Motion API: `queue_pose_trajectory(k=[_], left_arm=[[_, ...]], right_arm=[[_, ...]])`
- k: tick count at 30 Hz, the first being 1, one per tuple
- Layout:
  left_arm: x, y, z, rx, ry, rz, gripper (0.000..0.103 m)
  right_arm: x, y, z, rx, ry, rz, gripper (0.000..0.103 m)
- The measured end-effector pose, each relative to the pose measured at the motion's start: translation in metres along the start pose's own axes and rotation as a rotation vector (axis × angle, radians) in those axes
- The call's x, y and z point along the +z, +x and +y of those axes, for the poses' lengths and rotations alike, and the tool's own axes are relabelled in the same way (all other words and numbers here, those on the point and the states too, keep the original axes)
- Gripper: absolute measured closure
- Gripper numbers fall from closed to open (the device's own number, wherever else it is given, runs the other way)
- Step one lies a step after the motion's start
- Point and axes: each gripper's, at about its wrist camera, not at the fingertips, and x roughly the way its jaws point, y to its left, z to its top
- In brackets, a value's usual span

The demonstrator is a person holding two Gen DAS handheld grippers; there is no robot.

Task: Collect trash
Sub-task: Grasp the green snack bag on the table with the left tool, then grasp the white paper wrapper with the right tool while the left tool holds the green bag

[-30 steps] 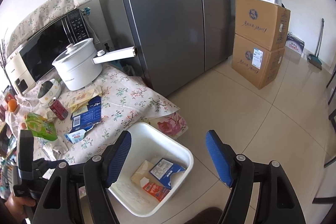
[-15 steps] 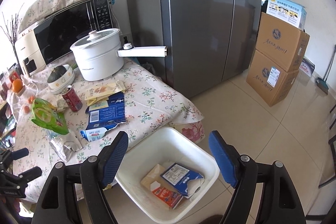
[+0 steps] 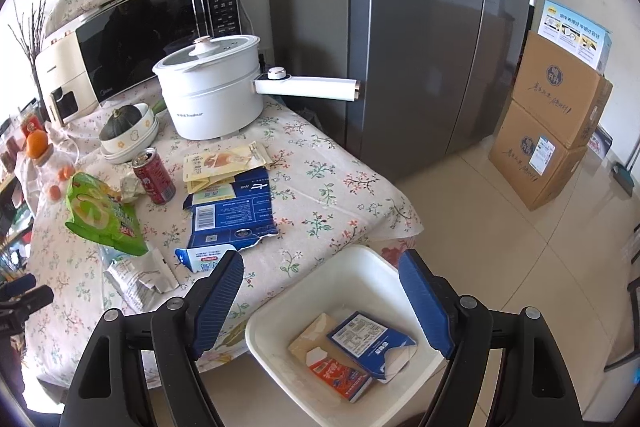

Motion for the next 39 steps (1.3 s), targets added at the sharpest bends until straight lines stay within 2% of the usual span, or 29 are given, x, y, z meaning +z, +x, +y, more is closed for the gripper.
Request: queue_pose_trajectory(k=[7, 10, 13, 16, 19, 20, 23, 33, 39], left_arm=[[0.022, 0.021, -0.006, -0.033, -0.088, -0.082, 0.001], [0.032, 0.039, -0.008, -0.011, -0.124, -0.108, 0.006], [0.036, 0.055, -0.002, 0.015, -0.178, -0.117, 0.018], [0.037, 0.065, 0.007, 0.004, -0.230, -0.117, 0.032], [0.037, 0.067, 0.014, -0.009, -0.259, -0.129, 0.053], [0.038, 0.067, 0.015, -0.026, -0.264, -0.137, 0.067], [0.038, 0.061, 0.017, -0.059, -0.264, -0.172, 0.078], [0.038, -0.010, 0.021, -0.087, -0.173, -0.346, 0.081], [0.021, -0.050, 0.040, -0.075, -0.155, -0.380, 0.081]], right_arm=[[0.008, 0.014, 0.021, 0.017, -0.035, 0.020, 0.022], [0.009, 0.017, 0.025, 0.017, -0.043, 0.022, 0.022], [0.009, 0.022, 0.027, 0.015, -0.043, 0.032, 0.022], [0.010, 0.025, 0.028, 0.019, -0.038, 0.040, 0.022], [0.009, 0.027, 0.031, 0.015, -0.050, 0.045, 0.022], [0.009, 0.028, 0.033, 0.013, -0.056, 0.048, 0.022], [0.006, 0.031, 0.039, 0.008, -0.073, 0.055, 0.022], [0.003, 0.034, 0.062, 0.030, -0.099, 0.065, 0.022], [0.000, 0.038, 0.090, 0.051, -0.133, 0.070, 0.022]])
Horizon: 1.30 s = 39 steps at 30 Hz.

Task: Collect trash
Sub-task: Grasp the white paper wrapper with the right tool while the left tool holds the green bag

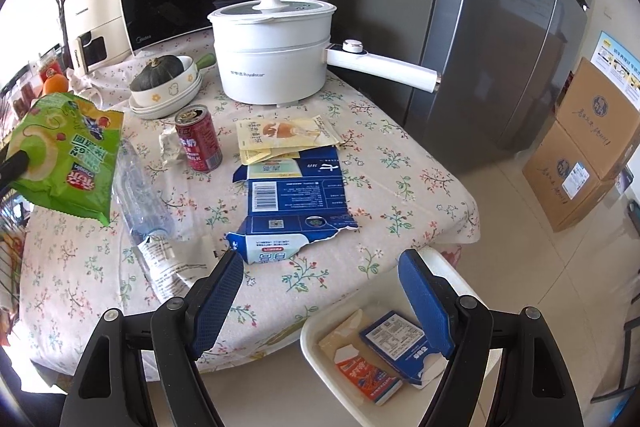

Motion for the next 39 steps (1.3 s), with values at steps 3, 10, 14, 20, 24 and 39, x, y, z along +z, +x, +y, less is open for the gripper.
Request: queue_pose_trajectory(k=[3, 10, 14, 20, 24, 39], left_arm=[[-0.002, -0.018, 0.009, 0.013, 0.012, -0.005, 0.081], [-0.014, -0.040, 0.036, 0.037, 0.011, 0.018, 0.081], [-0.026, -0.042, 0.054, 0.053, -0.008, 0.050, 0.081], [-0.043, -0.045, 0.072, 0.083, -0.014, 0.093, 0.081], [-0.052, -0.045, 0.082, 0.094, -0.028, 0.119, 0.081], [-0.060, -0.042, 0.087, 0.102, -0.025, 0.161, 0.081]], right_arm=[[-0.001, 0.004, 0.014, 0.011, -0.018, 0.010, 0.022], [-0.004, 0.015, 0.040, 0.049, -0.031, 0.038, 0.022], [-0.007, 0.023, 0.056, 0.068, -0.044, 0.060, 0.022], [-0.013, 0.034, 0.074, 0.077, -0.086, 0.094, 0.022], [-0.015, 0.044, 0.073, 0.104, -0.054, 0.134, 0.022], [-0.015, 0.090, 0.117, 0.146, -0.149, 0.198, 0.022]])
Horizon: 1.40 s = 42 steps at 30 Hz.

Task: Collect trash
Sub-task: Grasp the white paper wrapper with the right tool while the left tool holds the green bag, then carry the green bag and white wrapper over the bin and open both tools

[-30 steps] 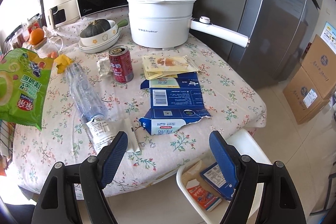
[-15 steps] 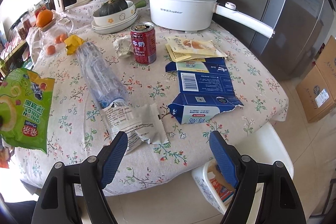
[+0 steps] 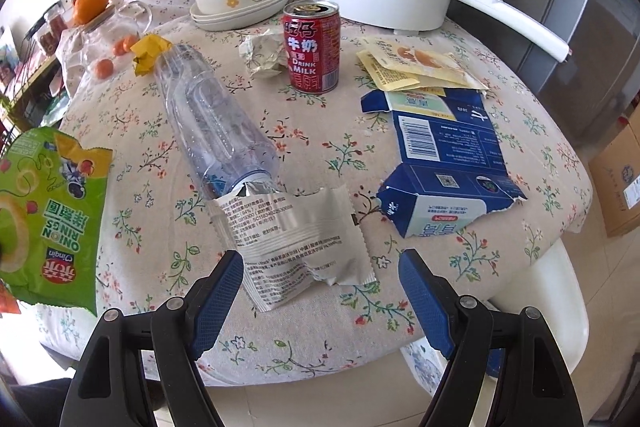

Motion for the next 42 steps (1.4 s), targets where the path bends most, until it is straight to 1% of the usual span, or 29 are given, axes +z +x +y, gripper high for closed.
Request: queue_pose_trajectory(k=[3, 8, 10, 11, 13, 14, 16, 18, 19, 23, 24, 34, 42], left_arm=[[0.000, 0.000, 0.001, 0.010, 0.004, -0.001, 0.081], [0.001, 0.003, 0.006, 0.021, -0.008, 0.005, 0.081], [0.001, 0.004, 0.008, 0.024, -0.012, 0.006, 0.081], [0.002, 0.004, 0.009, 0.027, -0.015, 0.006, 0.081], [0.002, 0.005, 0.011, 0.028, -0.020, 0.006, 0.081], [0.002, 0.005, 0.012, 0.029, -0.022, 0.006, 0.081], [0.002, 0.005, 0.012, 0.029, -0.025, 0.005, 0.081], [0.002, 0.004, 0.012, 0.029, -0.024, 0.003, 0.081], [0.002, 0.003, 0.011, 0.029, -0.023, 0.003, 0.081], [0.002, 0.003, 0.011, 0.029, -0.024, 0.002, 0.081], [0.002, 0.003, 0.011, 0.029, -0.023, 0.001, 0.081], [0.002, -0.002, 0.006, 0.020, -0.014, -0.010, 0.081], [0.005, -0.008, -0.004, -0.006, 0.006, -0.029, 0.081]], right_arm=[[0.005, 0.013, 0.007, -0.024, -0.047, 0.007, 0.022], [0.009, 0.032, 0.010, -0.015, -0.057, 0.037, 0.023], [0.011, 0.036, 0.010, -0.006, -0.059, 0.042, 0.033], [0.011, 0.038, 0.009, -0.002, -0.058, 0.050, 0.036], [0.012, 0.041, 0.010, 0.006, -0.053, 0.058, 0.047], [0.012, 0.042, 0.010, 0.013, -0.051, 0.057, 0.050], [0.013, 0.041, 0.011, 0.023, -0.055, 0.055, 0.066], [0.013, 0.038, 0.012, 0.023, -0.057, 0.051, 0.068], [0.013, 0.037, 0.012, 0.028, -0.059, 0.049, 0.072], [0.011, 0.029, 0.012, 0.034, -0.065, 0.035, 0.076], [0.011, 0.026, 0.012, 0.039, -0.067, 0.031, 0.082], [0.003, 0.000, -0.002, 0.059, -0.059, -0.007, 0.084], [-0.005, -0.028, -0.010, 0.119, -0.038, -0.039, 0.084]])
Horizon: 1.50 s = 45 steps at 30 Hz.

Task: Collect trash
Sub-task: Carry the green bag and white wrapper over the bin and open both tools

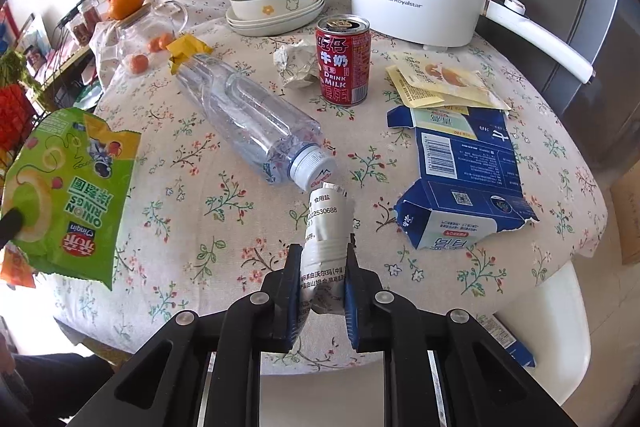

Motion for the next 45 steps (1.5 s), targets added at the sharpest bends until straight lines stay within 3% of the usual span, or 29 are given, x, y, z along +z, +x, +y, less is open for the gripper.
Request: queue_pose_trajectory(k=[12, 22, 28, 38, 45], left_arm=[[0.003, -0.007, -0.035, -0.081, 0.059, -0.019, 0.081], [-0.002, 0.001, -0.107, -0.209, 0.177, 0.009, 0.081], [-0.014, 0.014, -0.159, -0.301, 0.276, 0.052, 0.081], [-0.050, 0.056, -0.237, -0.450, 0.413, 0.189, 0.081], [-0.080, 0.092, -0.293, -0.530, 0.490, 0.304, 0.081]], right_arm=[[-0.009, -0.049, -0.021, 0.019, 0.039, -0.076, 0.085], [-0.042, -0.085, -0.083, -0.036, 0.148, -0.098, 0.084], [-0.072, -0.100, -0.131, -0.087, 0.221, -0.092, 0.084], [-0.131, -0.108, -0.212, -0.138, 0.389, -0.029, 0.084], [-0.145, -0.115, -0.250, -0.166, 0.477, -0.019, 0.084]])
